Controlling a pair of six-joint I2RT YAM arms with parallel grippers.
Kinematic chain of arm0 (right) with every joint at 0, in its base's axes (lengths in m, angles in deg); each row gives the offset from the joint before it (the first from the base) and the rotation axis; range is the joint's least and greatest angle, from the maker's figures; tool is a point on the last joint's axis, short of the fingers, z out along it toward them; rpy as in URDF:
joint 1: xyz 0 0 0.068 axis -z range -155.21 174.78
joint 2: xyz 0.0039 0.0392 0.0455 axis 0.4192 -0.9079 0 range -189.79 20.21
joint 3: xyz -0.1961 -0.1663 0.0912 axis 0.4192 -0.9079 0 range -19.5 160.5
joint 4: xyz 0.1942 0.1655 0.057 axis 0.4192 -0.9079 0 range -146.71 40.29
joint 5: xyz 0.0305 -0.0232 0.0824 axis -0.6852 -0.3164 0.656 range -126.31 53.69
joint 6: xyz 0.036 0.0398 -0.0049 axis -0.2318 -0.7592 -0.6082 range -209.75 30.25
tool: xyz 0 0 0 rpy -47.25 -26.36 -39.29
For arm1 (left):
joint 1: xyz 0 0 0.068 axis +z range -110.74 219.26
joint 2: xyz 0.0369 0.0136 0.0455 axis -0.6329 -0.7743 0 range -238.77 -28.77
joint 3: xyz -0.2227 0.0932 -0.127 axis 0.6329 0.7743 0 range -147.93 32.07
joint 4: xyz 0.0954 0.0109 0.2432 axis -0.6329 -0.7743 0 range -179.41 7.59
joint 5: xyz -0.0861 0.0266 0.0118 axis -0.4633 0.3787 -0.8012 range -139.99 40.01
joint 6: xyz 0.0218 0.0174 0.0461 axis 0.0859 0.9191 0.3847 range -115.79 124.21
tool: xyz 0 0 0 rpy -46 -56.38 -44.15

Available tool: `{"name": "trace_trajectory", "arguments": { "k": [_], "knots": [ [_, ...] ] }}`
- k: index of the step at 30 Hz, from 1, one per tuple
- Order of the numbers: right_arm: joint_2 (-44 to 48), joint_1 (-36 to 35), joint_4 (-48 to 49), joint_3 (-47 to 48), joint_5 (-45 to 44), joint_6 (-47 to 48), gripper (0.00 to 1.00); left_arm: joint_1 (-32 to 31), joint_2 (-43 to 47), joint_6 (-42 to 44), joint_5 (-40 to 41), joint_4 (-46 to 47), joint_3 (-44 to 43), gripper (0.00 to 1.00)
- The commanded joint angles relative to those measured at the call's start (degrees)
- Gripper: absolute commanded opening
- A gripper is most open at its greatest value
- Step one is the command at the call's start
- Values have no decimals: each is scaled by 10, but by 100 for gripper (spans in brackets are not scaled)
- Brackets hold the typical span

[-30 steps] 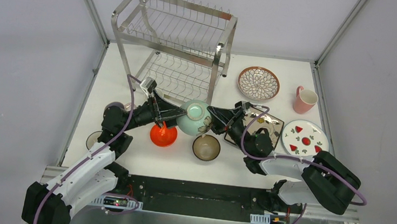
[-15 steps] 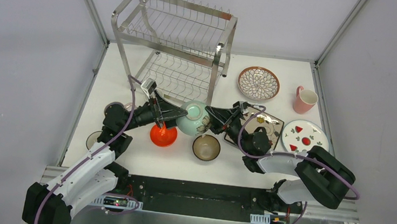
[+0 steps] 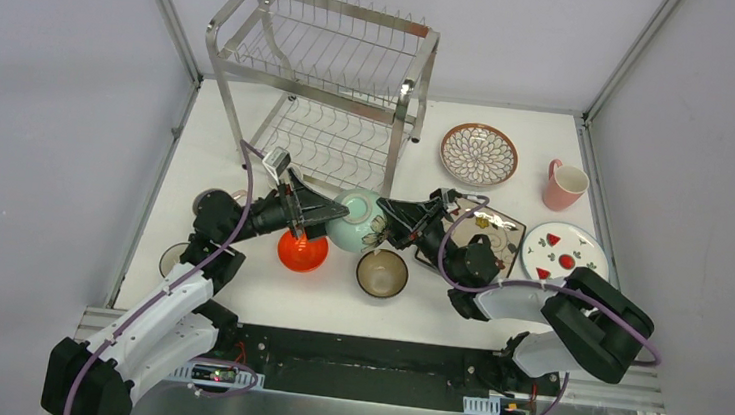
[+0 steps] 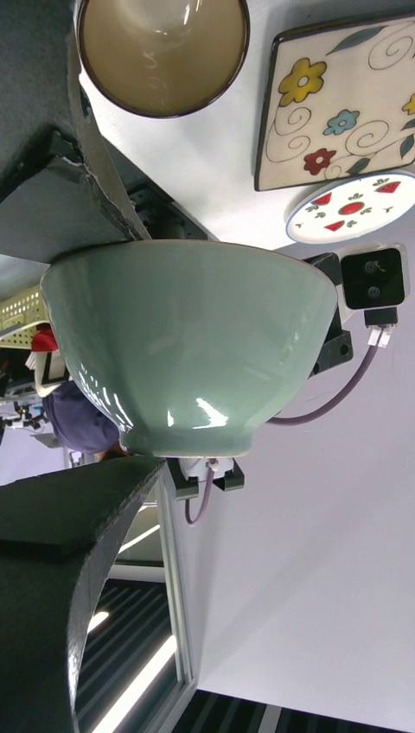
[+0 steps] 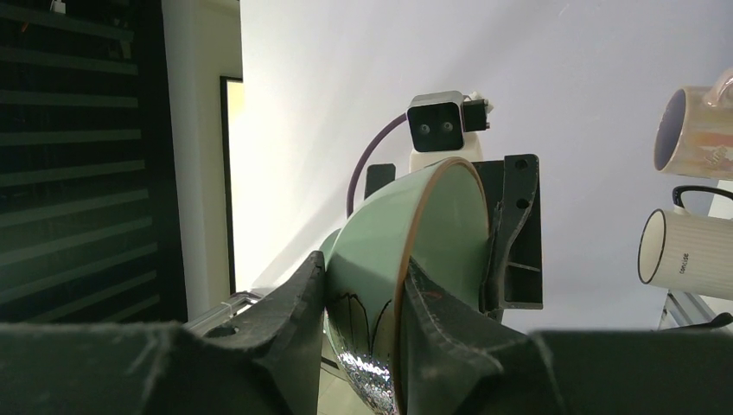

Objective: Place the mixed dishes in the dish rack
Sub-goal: Turn the bowl upside down on the dish rack.

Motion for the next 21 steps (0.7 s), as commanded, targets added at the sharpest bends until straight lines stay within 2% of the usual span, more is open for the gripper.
{"name": "trace_trajectory", "arguments": {
  "k": [1, 5, 10, 16, 21],
  "knots": [
    [-15, 0, -26, 3, 22, 30, 20, 3, 8, 9, 11, 87, -32, 74],
    [-14, 0, -26, -1, 19, 34, 19, 3, 5, 12, 10, 76, -38, 68],
    [-7, 2, -27, -14, 9, 43, 22, 3, 11, 20, 12, 39, -39, 50],
    [2, 8, -33, -27, 4, 53, 35, 3, 19, 24, 23, 6, -40, 37],
    [18, 14, -53, -32, 3, 64, 47, 3, 19, 16, 29, 7, -39, 32]
  ]
}}
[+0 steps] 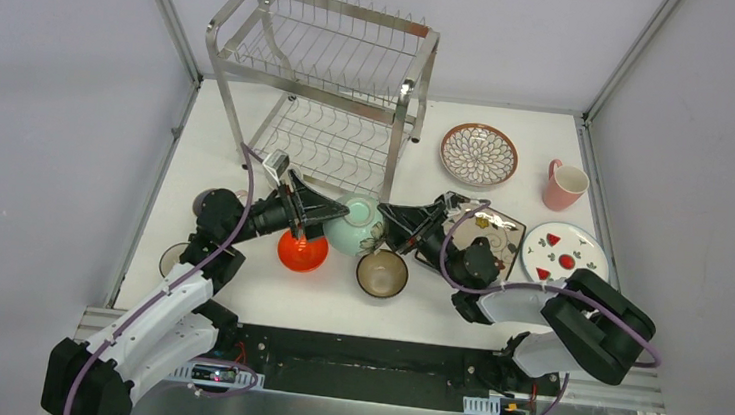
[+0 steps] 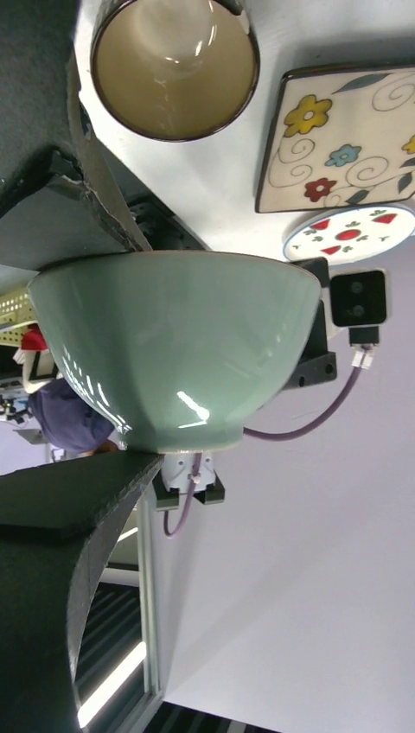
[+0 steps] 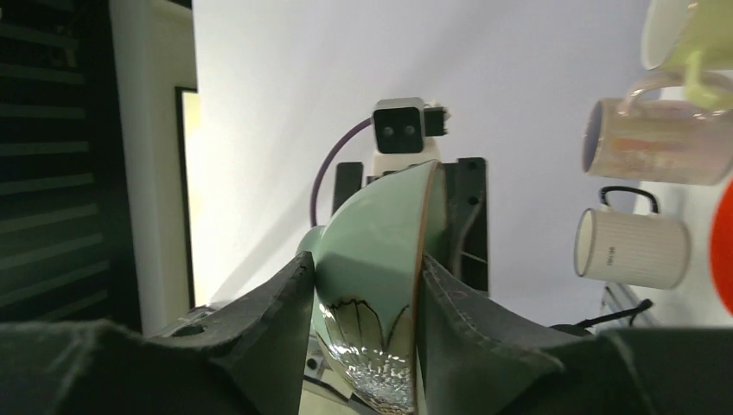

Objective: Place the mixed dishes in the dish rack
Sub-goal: Turn the bowl upside down on the dish rack.

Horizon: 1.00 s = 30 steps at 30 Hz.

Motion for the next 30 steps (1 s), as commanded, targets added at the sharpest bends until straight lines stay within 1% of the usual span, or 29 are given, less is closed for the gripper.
{"name": "trace_trajectory", "arguments": {
  "k": [1, 3, 6, 10, 14, 16, 18, 19, 23, 26, 27, 30],
  "knots": [
    [21, 7, -42, -12, 3, 44, 49, 3, 19, 4, 21, 57, -38, 32],
    [32, 8, -59, -15, 2, 48, 54, 3, 20, 1, 24, 60, -37, 31],
    [50, 10, -81, -17, 0, 57, 58, 3, 19, -2, 28, 67, -32, 30],
    [78, 11, -114, -11, 6, 75, 50, 3, 10, 1, 23, 67, -31, 28],
    [102, 13, -154, -4, 10, 90, 50, 3, -6, 9, 10, 64, -30, 33],
    [106, 13, -157, -2, 10, 92, 50, 3, -13, 10, 7, 64, -27, 36],
    [107, 14, -157, -1, 14, 91, 50, 3, -15, 9, 7, 69, -21, 37],
    [106, 14, -157, 0, 16, 91, 50, 3, -14, 10, 7, 70, -18, 35],
    [99, 15, -154, 4, 18, 89, 50, 3, -12, -6, 19, 104, -7, 21],
    [87, 18, -138, 3, 17, 89, 51, 3, -18, -40, 35, 155, 7, 2],
    [84, 19, -132, 3, 16, 88, 51, 3, -20, -53, 42, 170, 13, 0],
    [77, 22, -125, 5, 19, 86, 51, 3, -28, -77, 61, 205, 30, 0]
  ]
}}
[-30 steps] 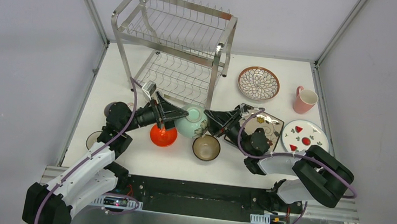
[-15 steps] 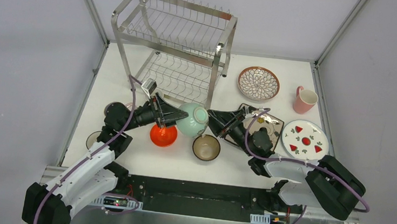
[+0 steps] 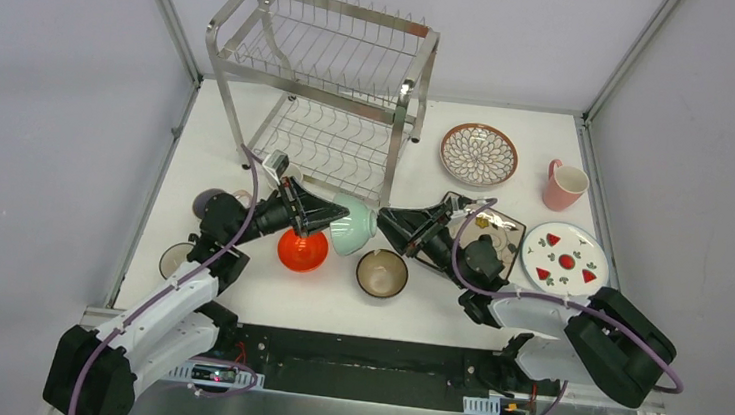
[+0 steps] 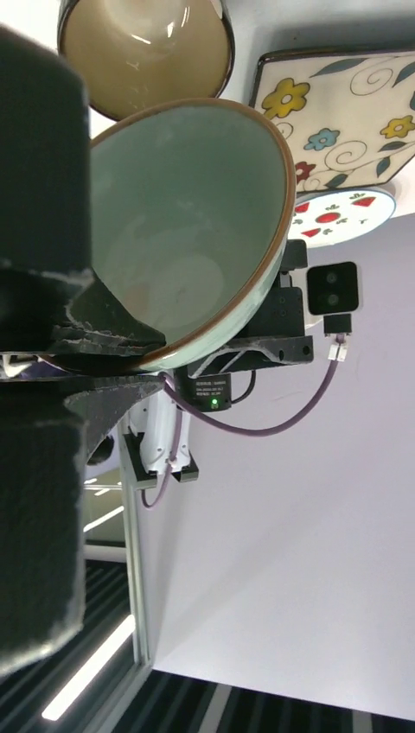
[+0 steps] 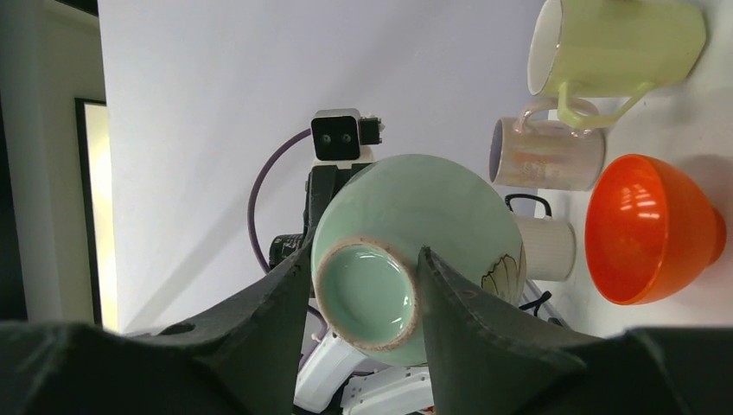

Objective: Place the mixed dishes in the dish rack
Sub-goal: Turn the bowl upside down on the dish rack.

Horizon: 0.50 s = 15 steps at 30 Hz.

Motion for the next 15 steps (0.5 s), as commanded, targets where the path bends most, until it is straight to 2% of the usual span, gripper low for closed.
{"name": "trace_trajectory", "arguments": {
  "k": [1, 8, 12, 15],
  "knots": [
    [-8, 4, 44, 19, 14, 10, 51, -1, -3, -49, 40, 127, 9, 0],
    [33, 5, 21, 8, 15, 33, 52, 3, -33, -31, 68, 161, -8, 0],
    [93, 5, -45, 9, 13, 65, 54, 27, -53, 16, 74, 139, -35, 0],
    [151, 5, -101, 9, 6, 94, 55, 58, -81, 19, 82, 154, -41, 0]
  ]
}}
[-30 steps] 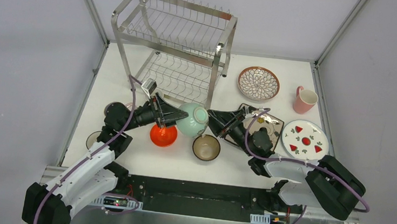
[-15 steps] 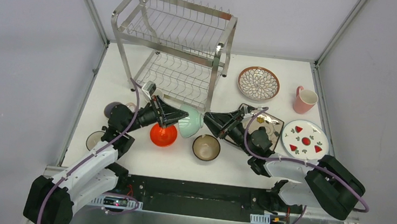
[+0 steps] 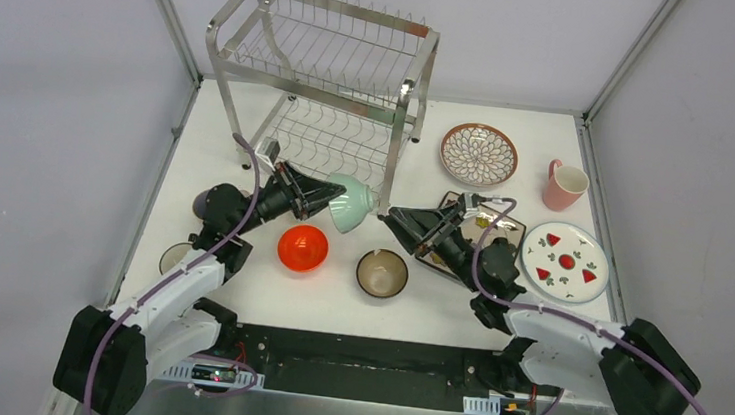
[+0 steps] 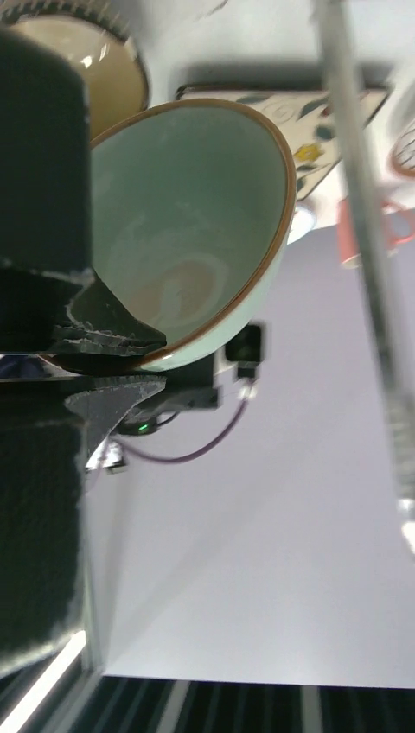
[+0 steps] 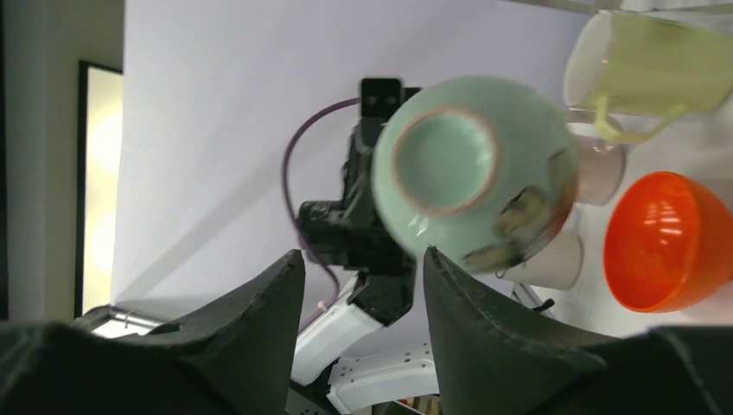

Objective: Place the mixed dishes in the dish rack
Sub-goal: Turn the bowl upside down on the dish rack.

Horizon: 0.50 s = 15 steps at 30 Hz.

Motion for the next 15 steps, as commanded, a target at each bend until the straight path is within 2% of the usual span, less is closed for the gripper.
{"name": "trace_trajectory", "arguments": {
  "k": [1, 7, 12, 15],
  "knots": [
    [96, 0, -63, 9, -4, 60, 55, 46, -34, 22, 39, 90, -41, 0],
    [225, 0, -197, 16, -27, 125, 59, 80, -140, 15, 34, 162, -83, 0],
    [284, 0, -252, 20, -29, 156, 64, 81, -234, 11, 38, 229, -127, 0],
    [308, 0, -275, 22, -29, 165, 76, 81, -278, 25, 41, 234, -157, 0]
  ]
}}
